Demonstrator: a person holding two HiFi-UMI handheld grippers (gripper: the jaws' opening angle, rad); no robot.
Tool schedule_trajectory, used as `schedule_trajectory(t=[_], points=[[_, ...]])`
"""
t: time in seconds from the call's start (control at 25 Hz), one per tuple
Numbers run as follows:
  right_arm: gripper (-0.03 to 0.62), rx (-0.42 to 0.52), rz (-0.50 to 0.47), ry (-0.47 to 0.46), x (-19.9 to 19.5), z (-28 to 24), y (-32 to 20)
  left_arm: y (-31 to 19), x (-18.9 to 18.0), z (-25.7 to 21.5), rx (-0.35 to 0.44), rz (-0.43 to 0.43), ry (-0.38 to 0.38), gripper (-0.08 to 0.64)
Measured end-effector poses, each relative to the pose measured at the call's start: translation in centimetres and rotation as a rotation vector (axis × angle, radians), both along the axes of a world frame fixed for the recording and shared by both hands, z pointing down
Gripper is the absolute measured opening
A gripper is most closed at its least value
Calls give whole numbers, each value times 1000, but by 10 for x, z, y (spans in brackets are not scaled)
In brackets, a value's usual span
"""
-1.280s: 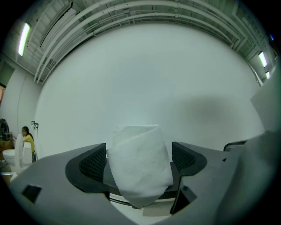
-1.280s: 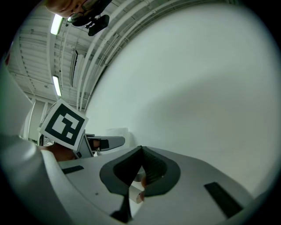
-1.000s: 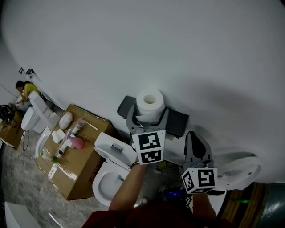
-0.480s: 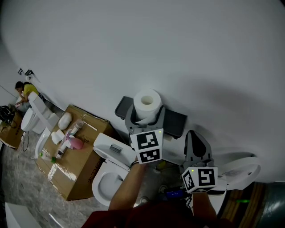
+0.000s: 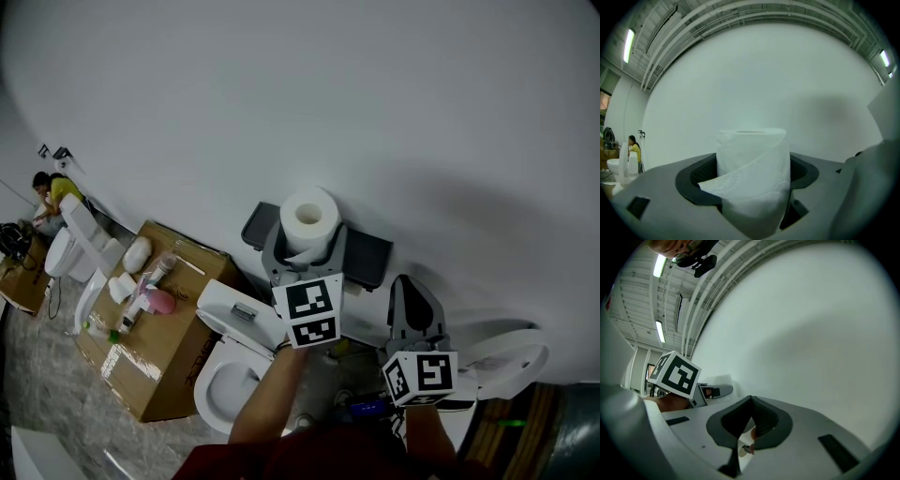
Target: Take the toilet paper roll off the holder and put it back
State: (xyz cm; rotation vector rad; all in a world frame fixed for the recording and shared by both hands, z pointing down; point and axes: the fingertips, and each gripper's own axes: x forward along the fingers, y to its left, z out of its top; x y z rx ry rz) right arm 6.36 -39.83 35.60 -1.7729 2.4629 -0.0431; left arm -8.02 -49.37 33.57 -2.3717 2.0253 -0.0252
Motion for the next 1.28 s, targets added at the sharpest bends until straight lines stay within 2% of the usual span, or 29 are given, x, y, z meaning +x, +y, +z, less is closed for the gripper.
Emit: schedule_trajectory(t=[0.44,0.8,1.08,1.28], points=[[17,9,-7,-8,-2,-5,6,21,1,-20,50,3,-13,440],[17,16,-21,-12,-11,-10,14,60,-9,-46,117,12,-26,439],[17,22,-31,-6,-20,-13,21,101,-22,-50,118,29,-5,438],[17,22,-35,3,-24,-13,27,126,-31,-33,83,30,33,437]])
